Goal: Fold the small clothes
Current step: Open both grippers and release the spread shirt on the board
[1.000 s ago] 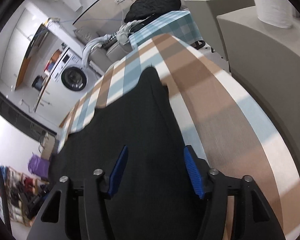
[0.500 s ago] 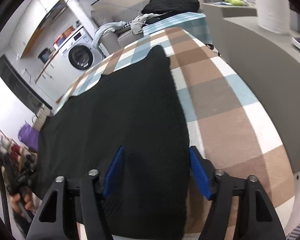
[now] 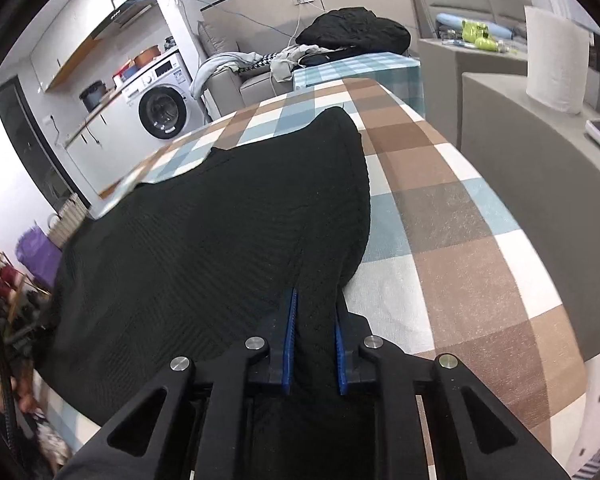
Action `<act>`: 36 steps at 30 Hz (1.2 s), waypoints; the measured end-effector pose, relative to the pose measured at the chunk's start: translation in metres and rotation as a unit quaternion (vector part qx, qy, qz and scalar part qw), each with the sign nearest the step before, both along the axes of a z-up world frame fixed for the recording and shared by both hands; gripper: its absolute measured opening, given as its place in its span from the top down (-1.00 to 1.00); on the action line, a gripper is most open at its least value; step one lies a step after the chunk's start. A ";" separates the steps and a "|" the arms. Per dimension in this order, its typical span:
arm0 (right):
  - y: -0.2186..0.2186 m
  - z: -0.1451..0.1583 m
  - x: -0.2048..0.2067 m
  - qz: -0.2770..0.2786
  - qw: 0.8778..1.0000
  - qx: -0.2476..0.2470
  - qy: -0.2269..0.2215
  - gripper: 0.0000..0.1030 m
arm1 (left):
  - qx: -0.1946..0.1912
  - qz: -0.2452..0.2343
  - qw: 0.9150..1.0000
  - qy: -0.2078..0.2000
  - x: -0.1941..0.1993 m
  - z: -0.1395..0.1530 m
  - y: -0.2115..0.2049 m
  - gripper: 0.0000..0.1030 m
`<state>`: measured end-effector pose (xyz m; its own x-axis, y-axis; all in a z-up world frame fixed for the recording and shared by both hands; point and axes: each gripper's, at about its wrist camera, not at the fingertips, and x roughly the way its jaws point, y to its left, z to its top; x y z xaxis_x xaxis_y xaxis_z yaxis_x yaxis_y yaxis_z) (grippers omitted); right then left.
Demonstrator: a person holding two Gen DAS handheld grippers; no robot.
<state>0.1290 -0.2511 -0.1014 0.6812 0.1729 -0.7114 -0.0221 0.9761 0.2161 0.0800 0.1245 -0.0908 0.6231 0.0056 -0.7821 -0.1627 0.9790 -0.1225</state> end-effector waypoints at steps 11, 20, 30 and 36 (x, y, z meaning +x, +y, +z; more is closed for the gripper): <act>-0.017 0.005 -0.014 -0.049 0.999 -0.020 -0.013 0.74 | 0.009 -0.035 0.999 -0.008 0.004 -0.002 -0.019 0.56; 0.004 0.021 -0.028 -0.027 0.996 -0.078 -0.038 0.46 | -0.010 -0.022 1.000 -0.018 -0.007 0.000 -0.007 0.56; 0.028 0.044 -0.054 0.011 0.992 -0.100 -0.082 -0.10 | 0.002 -0.020 0.999 -0.034 -0.029 0.012 -0.008 0.56; 0.053 0.042 -0.054 0.051 0.991 -0.096 -0.085 -0.32 | 0.004 -0.021 0.999 -0.044 -0.043 0.021 -0.012 0.56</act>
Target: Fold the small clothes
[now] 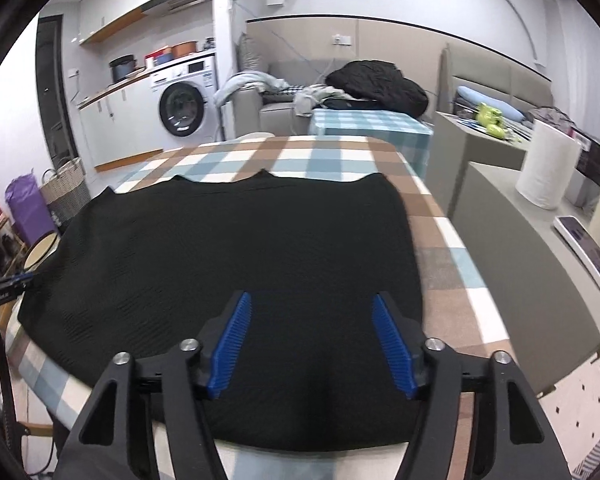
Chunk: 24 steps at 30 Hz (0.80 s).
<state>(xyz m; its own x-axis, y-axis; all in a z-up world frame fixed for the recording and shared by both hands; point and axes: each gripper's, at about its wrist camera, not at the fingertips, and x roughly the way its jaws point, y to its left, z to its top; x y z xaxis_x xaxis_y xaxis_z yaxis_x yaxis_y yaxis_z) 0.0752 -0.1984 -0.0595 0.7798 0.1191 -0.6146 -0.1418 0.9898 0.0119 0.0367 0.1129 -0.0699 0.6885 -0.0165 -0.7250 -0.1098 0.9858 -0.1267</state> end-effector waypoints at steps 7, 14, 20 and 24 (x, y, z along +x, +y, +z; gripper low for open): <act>0.031 -0.011 0.007 0.038 0.999 -0.002 0.018 -0.51 | 0.000 -0.004 1.000 -0.004 -0.014 0.010 -0.009 0.33; 0.057 -0.022 0.016 0.068 0.997 0.000 0.036 -0.59 | 0.013 -0.015 1.000 -0.005 -0.019 0.010 -0.028 -0.17; 0.069 -0.032 0.023 0.080 0.995 0.013 0.056 -0.61 | 0.013 -0.027 1.000 -0.003 -0.018 0.007 -0.048 -0.43; 0.073 -0.038 0.026 0.088 0.994 0.017 0.066 -0.62 | 0.006 -0.025 1.000 0.010 -0.013 -0.001 -0.061 -0.45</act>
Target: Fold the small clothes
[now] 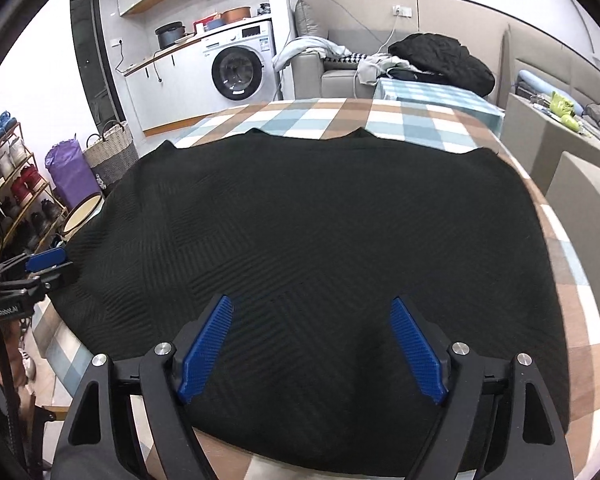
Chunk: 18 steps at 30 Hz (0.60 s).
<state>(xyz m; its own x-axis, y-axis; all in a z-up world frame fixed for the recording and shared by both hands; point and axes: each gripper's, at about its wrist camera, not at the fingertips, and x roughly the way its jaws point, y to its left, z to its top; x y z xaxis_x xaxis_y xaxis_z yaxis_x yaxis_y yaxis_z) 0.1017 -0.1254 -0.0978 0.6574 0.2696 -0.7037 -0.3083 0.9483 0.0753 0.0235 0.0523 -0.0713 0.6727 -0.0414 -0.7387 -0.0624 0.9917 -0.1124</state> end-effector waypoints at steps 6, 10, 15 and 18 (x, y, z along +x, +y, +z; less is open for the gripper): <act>0.011 -0.010 0.003 0.014 1.000 0.005 0.015 -0.73 | 0.002 -0.011 1.000 0.011 0.002 -0.011 -0.019 -0.58; 0.015 -0.016 0.005 0.019 1.000 0.001 0.022 -0.78 | 0.014 -0.014 1.000 0.016 0.001 -0.016 -0.027 -0.59; 0.020 -0.021 0.004 0.019 1.000 -0.007 0.020 -0.86 | 0.019 -0.014 1.000 0.020 0.001 -0.019 -0.031 -0.63; 0.025 -0.023 0.002 0.021 0.999 -0.024 0.015 -0.88 | 0.022 -0.014 0.999 0.020 0.000 -0.020 -0.031 -0.64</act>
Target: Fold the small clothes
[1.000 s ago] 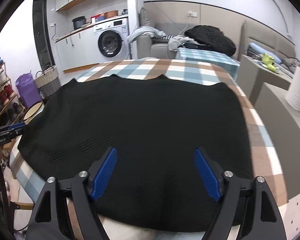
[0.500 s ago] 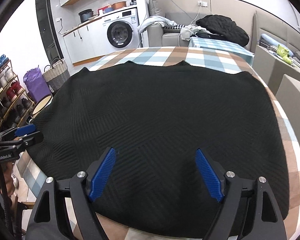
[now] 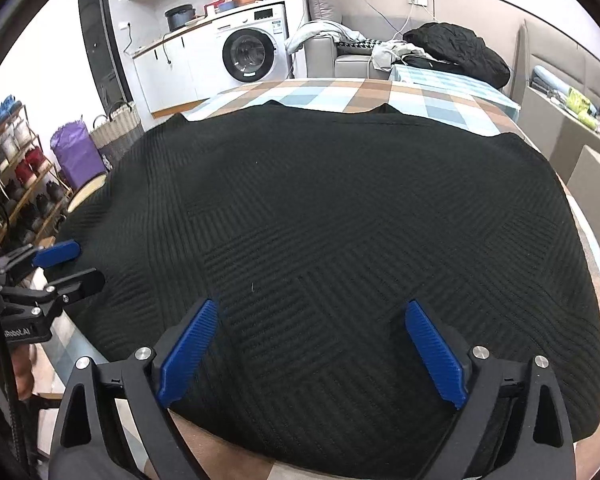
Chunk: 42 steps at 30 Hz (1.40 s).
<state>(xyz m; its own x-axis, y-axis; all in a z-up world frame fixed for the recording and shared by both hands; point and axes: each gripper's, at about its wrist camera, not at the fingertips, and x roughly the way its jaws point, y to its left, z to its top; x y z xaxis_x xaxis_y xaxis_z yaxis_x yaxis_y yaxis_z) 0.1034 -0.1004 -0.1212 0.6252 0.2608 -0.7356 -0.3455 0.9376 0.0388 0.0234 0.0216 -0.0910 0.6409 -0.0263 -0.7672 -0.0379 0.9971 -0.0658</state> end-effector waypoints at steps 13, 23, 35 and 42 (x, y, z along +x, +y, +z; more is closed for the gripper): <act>-0.004 0.007 -0.003 -0.002 1.000 0.016 -0.006 -0.97 | -0.045 0.021 0.999 -0.006 -0.017 0.015 0.031 -0.69; -0.012 0.018 -0.006 -0.001 0.999 0.047 -0.018 -0.99 | -0.126 0.079 0.989 0.002 -0.055 0.023 0.078 -0.67; -0.002 0.021 -0.013 0.017 0.999 0.043 -0.028 -0.99 | -0.173 0.094 0.980 0.018 -0.049 0.000 0.078 -0.60; 0.004 0.022 -0.020 0.031 0.998 0.029 -0.040 -0.99 | -0.123 0.094 0.988 0.008 -0.041 -0.002 0.059 -0.60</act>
<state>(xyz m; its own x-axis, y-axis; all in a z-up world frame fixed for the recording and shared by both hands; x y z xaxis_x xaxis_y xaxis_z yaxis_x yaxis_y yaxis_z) 0.0836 -0.0962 -0.0987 0.6626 0.3424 -0.6661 -0.4078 0.9109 0.0626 -0.0179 0.0804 -0.0932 0.6396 -0.0946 -0.7629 -0.2248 0.9260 -0.3033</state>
